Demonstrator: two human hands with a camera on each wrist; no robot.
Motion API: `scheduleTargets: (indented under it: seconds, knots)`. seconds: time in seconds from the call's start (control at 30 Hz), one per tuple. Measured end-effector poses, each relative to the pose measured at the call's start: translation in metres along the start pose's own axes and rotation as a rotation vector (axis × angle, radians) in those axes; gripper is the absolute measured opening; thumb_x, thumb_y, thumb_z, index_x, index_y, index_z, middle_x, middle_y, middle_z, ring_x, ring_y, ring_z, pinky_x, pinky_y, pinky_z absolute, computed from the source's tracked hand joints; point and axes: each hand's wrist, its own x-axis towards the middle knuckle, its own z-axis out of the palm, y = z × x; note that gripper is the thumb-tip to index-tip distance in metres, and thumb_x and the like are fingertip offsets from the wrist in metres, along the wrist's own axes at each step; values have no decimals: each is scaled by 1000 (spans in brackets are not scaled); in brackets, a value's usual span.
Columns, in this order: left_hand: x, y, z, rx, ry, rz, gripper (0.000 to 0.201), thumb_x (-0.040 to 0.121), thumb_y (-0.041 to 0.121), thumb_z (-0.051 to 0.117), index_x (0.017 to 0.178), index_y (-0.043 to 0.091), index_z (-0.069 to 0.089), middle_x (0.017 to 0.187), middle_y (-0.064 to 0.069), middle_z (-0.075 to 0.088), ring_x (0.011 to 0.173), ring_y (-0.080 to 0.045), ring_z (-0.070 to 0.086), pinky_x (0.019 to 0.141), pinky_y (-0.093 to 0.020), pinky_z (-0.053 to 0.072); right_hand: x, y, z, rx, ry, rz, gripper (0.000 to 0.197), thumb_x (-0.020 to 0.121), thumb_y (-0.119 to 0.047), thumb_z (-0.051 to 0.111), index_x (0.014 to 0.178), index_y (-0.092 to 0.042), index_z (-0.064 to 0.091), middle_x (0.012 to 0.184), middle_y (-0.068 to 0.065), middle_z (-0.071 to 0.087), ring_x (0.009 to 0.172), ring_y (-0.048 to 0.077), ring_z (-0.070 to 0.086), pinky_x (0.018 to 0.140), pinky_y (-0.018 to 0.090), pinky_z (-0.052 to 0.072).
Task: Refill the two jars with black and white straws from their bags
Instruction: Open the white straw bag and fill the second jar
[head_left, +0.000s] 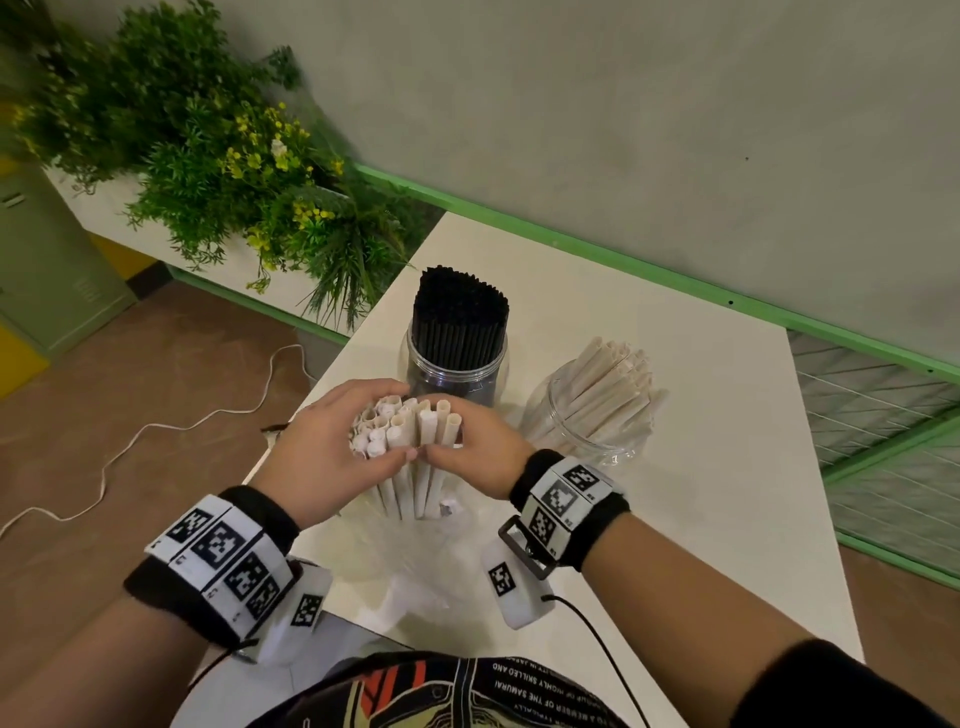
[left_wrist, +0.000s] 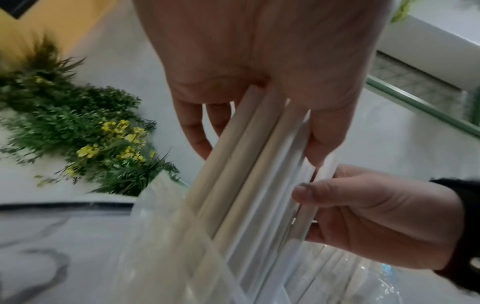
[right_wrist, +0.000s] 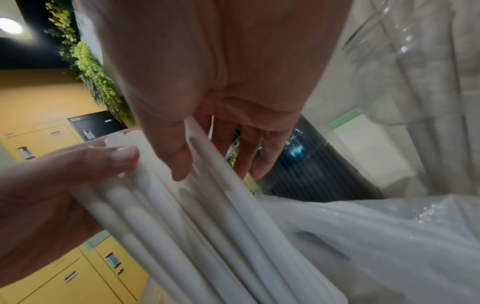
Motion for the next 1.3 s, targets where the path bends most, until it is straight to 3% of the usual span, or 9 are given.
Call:
scheduleTargets:
  seconds: [0.07,0.17,0.37,0.53,0.67,0.87,1.03,1.13,1.3]
  knots:
    - [-3,-2,4,-48,39,-9,49,72,37,74,119,34,59,115,17,60,104,4,55,84,0,36,-1,-1,3,13,16,-4,42,80,-5,67,121,-17,60,115,1,66,106,13,61,93,26,47]
    - [-5,-2,7,-71,72,3,43,72,34,69,115,33,61,110,17,62,100,1,57,83,-3,39,-2,-1,8,42,72,11,36,79,-4,65,113,-16,62,105,-1,68,97,12,62,84,20,47]
    - [-5,-4,8,-83,87,21,38,74,45,60,110,33,63,108,18,61,101,-2,58,85,-7,40,-6,1,17,84,165,-33,26,75,-14,64,100,-19,63,92,-8,67,86,5,61,76,15,48]
    - [-4,-4,10,-64,97,24,31,75,51,61,104,39,65,106,16,59,98,-4,60,84,-23,46,-10,2,17,105,214,-73,29,75,-23,64,104,-18,64,93,-8,67,87,3,62,77,14,47]
    - [-2,-5,13,-46,146,14,29,74,55,58,97,38,65,100,16,58,92,-2,59,80,-16,43,-13,2,21,145,300,-131,20,82,-21,66,101,-17,64,93,-6,67,88,9,62,79,24,50]
    - [0,-3,14,-31,169,15,28,74,56,56,93,38,65,98,16,58,89,-3,58,77,-16,42,-15,0,20,187,385,-160,11,80,-27,64,89,-21,62,84,-10,63,80,8,60,72,22,47]
    - [2,-5,14,-24,163,2,24,74,56,56,91,42,63,98,16,58,89,0,56,76,-4,36,-18,-3,17,143,437,-163,29,84,-15,61,108,-30,54,95,-5,65,92,15,65,83,41,54]
    - [3,-6,14,-17,158,-8,30,74,57,56,93,37,66,98,16,58,89,-1,57,77,-6,37,-17,0,14,105,459,-195,44,87,-7,56,126,-27,49,104,-7,61,101,21,64,89,46,51]
    - [4,-7,15,-22,157,7,33,74,55,56,95,32,67,98,13,58,89,-4,58,78,-13,41,-13,-12,13,-7,343,-288,43,85,1,57,124,-16,60,112,1,63,108,12,57,98,32,46]
